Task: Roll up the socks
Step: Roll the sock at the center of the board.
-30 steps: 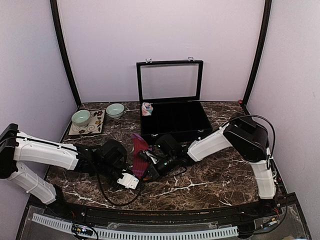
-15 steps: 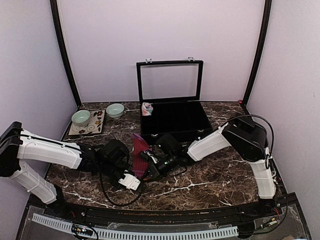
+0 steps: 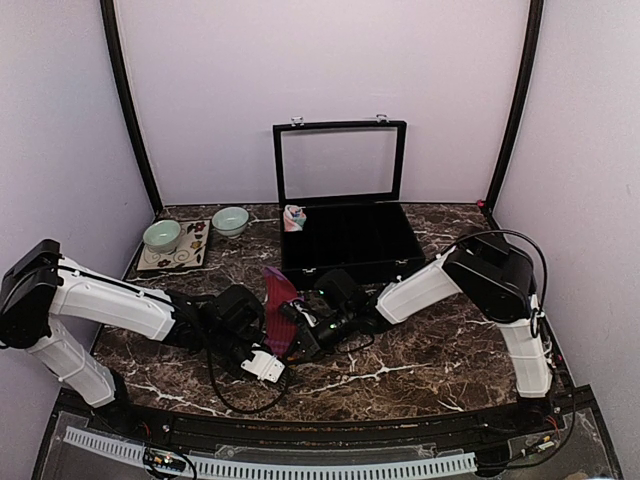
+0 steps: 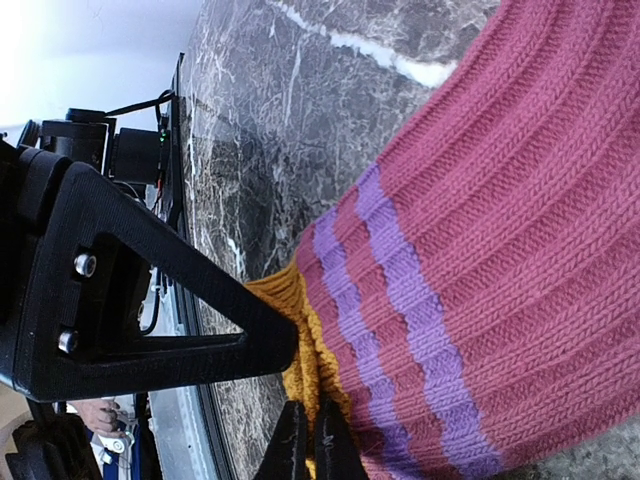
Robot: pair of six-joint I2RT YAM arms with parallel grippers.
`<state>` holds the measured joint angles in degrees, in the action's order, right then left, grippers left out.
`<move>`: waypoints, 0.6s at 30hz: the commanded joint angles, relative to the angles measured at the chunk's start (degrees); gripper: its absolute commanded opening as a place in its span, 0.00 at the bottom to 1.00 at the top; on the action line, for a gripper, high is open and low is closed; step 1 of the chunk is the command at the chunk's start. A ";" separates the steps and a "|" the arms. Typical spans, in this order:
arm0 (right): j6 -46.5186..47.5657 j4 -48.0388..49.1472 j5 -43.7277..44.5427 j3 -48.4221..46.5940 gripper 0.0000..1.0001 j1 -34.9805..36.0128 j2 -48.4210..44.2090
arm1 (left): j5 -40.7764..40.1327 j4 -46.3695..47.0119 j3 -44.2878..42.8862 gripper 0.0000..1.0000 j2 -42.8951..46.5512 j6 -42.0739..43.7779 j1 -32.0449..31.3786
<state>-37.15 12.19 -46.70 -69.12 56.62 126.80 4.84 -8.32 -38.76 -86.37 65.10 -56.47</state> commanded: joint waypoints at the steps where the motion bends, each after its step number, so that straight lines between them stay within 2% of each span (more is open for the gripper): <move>1: -0.46 -12.01 5.35 5.09 0.00 -0.19 5.08 | -0.33 -0.09 0.00 0.23 -0.73 -1.21 0.65; 10: -1.04 -9.90 4.56 6.66 0.00 -0.28 4.70 | 0.86 -2.88 -0.35 0.24 -2.88 -2.40 1.89; 15: -2.49 -8.25 4.75 7.09 0.00 -0.28 4.34 | 1.80 -3.98 -0.59 0.16 -4.22 -3.43 1.89; 18: -2.93 -7.69 5.08 6.99 0.03 -0.28 4.05 | 1.75 -4.58 -0.22 0.10 -4.83 -3.97 1.97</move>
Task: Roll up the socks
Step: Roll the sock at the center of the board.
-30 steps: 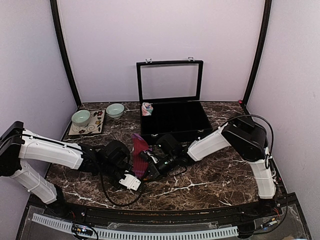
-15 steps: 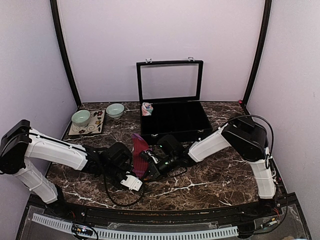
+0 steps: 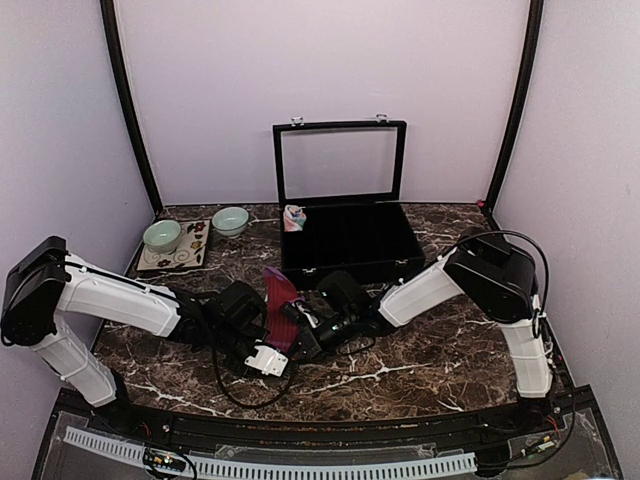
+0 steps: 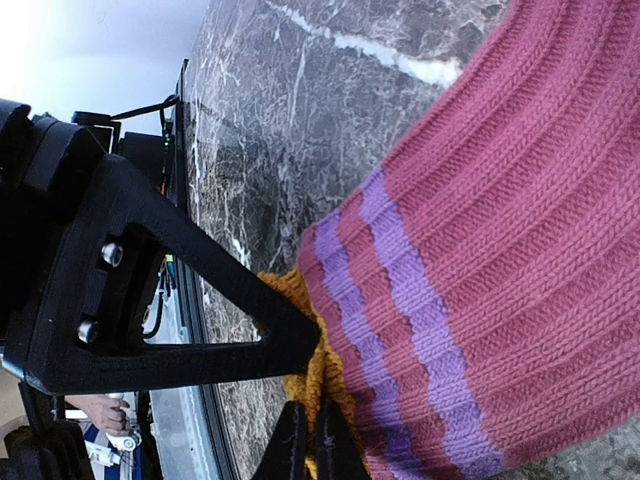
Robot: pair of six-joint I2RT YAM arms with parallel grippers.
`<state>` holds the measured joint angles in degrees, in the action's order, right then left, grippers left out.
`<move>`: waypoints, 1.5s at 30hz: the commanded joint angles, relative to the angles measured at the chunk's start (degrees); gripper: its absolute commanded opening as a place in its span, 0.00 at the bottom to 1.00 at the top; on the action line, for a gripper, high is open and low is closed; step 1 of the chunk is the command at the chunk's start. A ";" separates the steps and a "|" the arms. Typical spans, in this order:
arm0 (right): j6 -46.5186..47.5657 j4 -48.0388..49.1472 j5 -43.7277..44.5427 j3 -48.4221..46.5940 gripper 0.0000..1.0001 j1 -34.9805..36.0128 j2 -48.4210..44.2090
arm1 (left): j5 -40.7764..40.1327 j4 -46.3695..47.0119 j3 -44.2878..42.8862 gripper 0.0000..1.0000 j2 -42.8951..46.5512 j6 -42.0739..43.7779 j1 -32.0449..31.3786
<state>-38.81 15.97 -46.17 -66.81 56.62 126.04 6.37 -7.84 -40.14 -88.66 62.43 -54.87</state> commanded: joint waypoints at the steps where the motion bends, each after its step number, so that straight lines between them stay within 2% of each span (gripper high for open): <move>1: -1.31 -11.07 4.75 4.64 0.04 -0.28 4.57 | 0.36 -5.45 1.02 0.09 -2.89 -1.83 0.52; 3: -1.15 -10.21 6.23 4.98 0.10 -0.28 3.55 | 1.76 -7.02 0.19 0.07 -3.55 -2.88 1.26; 5: 0.07 -10.56 8.05 4.84 0.35 -0.28 2.67 | 3.41 -8.55 -0.62 0.06 -4.37 -3.86 2.46; 6: 0.54 -10.33 9.05 5.17 0.41 -0.28 2.11 | 4.33 -9.24 -1.02 0.06 -4.76 -4.34 3.29; 15: 1.48 -6.08 15.21 11.98 0.43 -0.18 -2.82 | 10.48 -15.85 -4.37 0.06 -9.72 -7.01 7.87; 19: 3.85 -6.79 20.65 15.95 0.50 -0.19 -7.60 | 12.32 -18.05 -5.28 0.06 -11.19 -8.37 8.64; 23: 7.64 -7.61 26.35 18.78 0.48 0.97 -12.67 | 14.16 -21.18 -7.36 0.06 -13.25 -9.53 9.69; 27: 12.57 -9.64 40.54 20.84 0.48 4.62 -19.53 | 15.74 -23.52 -9.19 0.06 -14.99 -9.89 10.41; 28: 14.19 -9.31 45.97 21.76 0.48 6.37 -22.76 | 16.22 -23.93 -9.54 0.06 -15.27 -9.81 10.54; 30: 18.36 -9.26 63.73 23.22 0.49 12.20 -29.44 | 17.19 -25.12 -10.46 0.06 -15.96 -9.84 10.68; 31: 20.71 -8.97 72.26 23.62 0.51 16.09 -32.13 | 17.85 -25.86 -10.88 0.06 -16.32 -9.87 10.80; 32: 23.32 -7.51 76.37 24.44 0.95 17.26 -33.82 | 18.85 -26.60 -11.38 0.06 -16.81 -9.74 10.91; 33: 24.47 -6.50 78.51 25.46 0.99 17.31 -34.29 | 19.53 -27.30 -11.74 0.06 -17.24 -9.54 10.88; 34: 22.13 -5.41 82.75 26.56 0.99 16.65 -34.36 | 20.21 -28.19 -12.25 0.06 -17.77 -9.22 11.00; 35: 17.22 -8.82 85.19 26.34 0.99 15.25 -34.29 | 20.88 -29.30 -12.97 0.05 -18.51 -8.91 11.09; 36: 14.17 -10.84 82.28 25.84 0.99 13.13 -34.08 | 21.72 -30.75 -13.83 0.04 -19.32 -8.34 11.17; 37: 13.74 -8.94 76.85 26.80 0.99 11.57 -34.23 | 22.17 -31.96 -14.85 0.03 -20.20 -7.94 11.31; 39: 15.49 1.77 72.01 33.05 0.99 11.68 -39.55 | 23.25 -33.71 -16.64 0.02 -21.73 -7.91 11.86; 41: 15.59 7.51 72.91 37.33 0.99 12.02 -43.48 | 24.88 -35.10 -17.96 0.01 -22.77 -8.12 12.62; 43: 15.52 5.77 75.85 37.17 0.99 12.10 -43.67 | 26.49 -36.15 -18.89 0.01 -23.31 -8.46 13.13; 45: 14.54 -0.83 80.02 34.59 0.99 12.09 -42.17 | 27.01 -36.47 -19.17 0.02 -23.61 -8.72 13.37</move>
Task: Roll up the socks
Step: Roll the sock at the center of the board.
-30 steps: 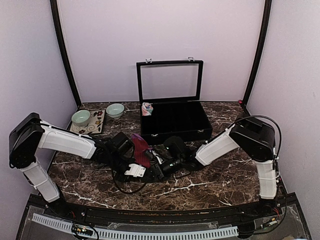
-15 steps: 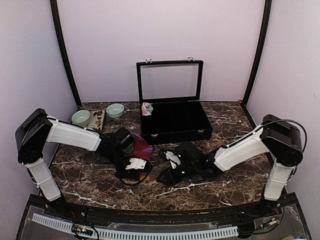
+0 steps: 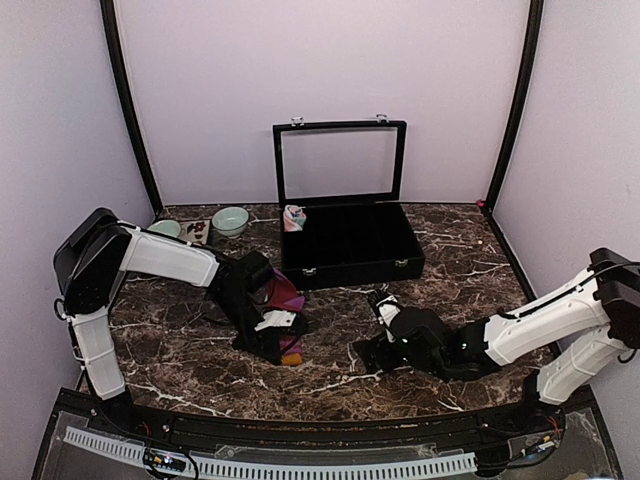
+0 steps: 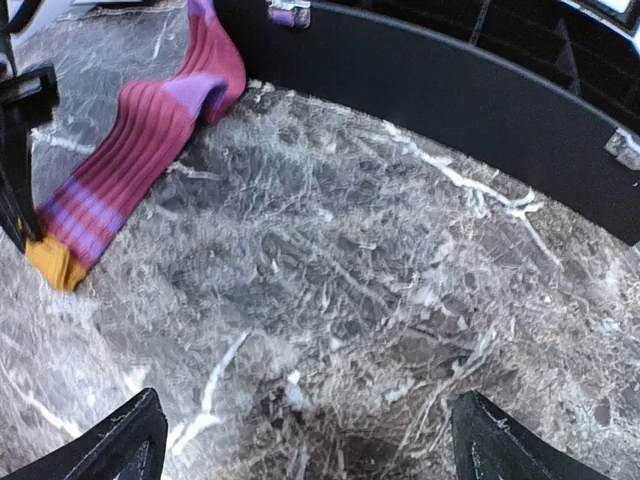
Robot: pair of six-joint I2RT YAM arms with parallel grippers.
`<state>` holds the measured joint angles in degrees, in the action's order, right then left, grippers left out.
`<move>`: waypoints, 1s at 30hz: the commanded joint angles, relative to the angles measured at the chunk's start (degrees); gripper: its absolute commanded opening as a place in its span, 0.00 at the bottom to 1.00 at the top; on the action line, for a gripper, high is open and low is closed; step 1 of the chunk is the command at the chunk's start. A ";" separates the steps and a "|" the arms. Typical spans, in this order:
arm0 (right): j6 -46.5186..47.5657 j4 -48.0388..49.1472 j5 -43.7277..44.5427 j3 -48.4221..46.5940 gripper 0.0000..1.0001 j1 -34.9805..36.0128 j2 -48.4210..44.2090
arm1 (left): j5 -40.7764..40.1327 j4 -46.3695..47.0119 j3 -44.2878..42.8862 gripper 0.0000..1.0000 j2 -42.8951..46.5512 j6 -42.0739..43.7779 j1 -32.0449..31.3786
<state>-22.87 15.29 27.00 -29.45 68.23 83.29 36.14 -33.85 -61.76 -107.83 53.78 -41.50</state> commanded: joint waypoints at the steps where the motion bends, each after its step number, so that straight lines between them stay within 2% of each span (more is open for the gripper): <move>1: -4.35 -4.77 11.43 -4.86 0.99 0.58 1.17 | -2.58 -10.72 2.49 0.03 -4.53 0.11 -0.01; 2: -7.30 -10.13 16.24 -6.47 1.00 0.52 0.87 | -2.49 -10.99 2.57 0.03 -4.64 0.21 -0.01; 3: -7.16 -10.47 18.51 -6.39 1.00 0.65 -0.85 | -2.52 -11.16 2.58 0.03 -4.81 0.09 0.03; 4: -6.79 -8.23 19.05 -5.19 1.00 0.71 -3.47 | -2.51 -11.30 2.58 0.04 -4.96 -0.01 0.02; 6: -6.97 2.54 17.13 -0.27 1.00 0.28 -8.41 | -2.02 -11.48 2.55 0.04 -5.21 -0.12 0.05; 7: -10.06 4.86 16.89 2.01 1.00 -0.28 -9.95 | -1.84 -11.50 2.48 0.04 -5.39 -0.27 0.04; 8: -13.11 7.93 15.22 4.55 1.00 -0.88 -11.34 | -1.72 -11.52 2.25 0.04 -5.76 -0.42 0.07; 10: -11.47 20.62 7.67 9.77 1.00 -2.22 -12.30 | -1.60 -12.55 0.93 0.05 -7.11 -0.52 0.02; 12: -0.80 27.60 0.23 10.94 1.00 -0.12 -10.25 | -0.98 -13.74 -0.54 0.05 -8.69 -0.87 0.19; 13: 6.96 24.79 -0.99 8.57 1.00 1.85 -8.74 | -0.56 -14.08 -0.96 0.05 -9.31 -1.03 0.32; 15: 14.58 17.94 -0.79 2.80 0.99 5.21 -4.92 | -0.07 -14.37 -1.48 0.05 -9.90 -1.39 0.33; 17: 20.28 15.81 -4.70 -0.73 0.96 6.89 -1.01 | -0.05 -14.93 -1.79 0.05 -10.23 -1.26 0.38; 23: 30.50 15.86 -17.55 -8.06 0.78 7.99 7.09 | -1.36 -16.94 -3.51 0.05 -12.27 -0.89 0.63; 30: 39.49 13.66 -24.28 -18.23 0.62 9.49 19.68 | -2.44 -16.80 -4.69 0.05 -13.19 -1.72 0.86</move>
<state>8.58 29.12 8.43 -43.90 76.38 98.35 46.00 -49.80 -68.55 -117.10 52.36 -40.60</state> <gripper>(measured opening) 0.647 0.052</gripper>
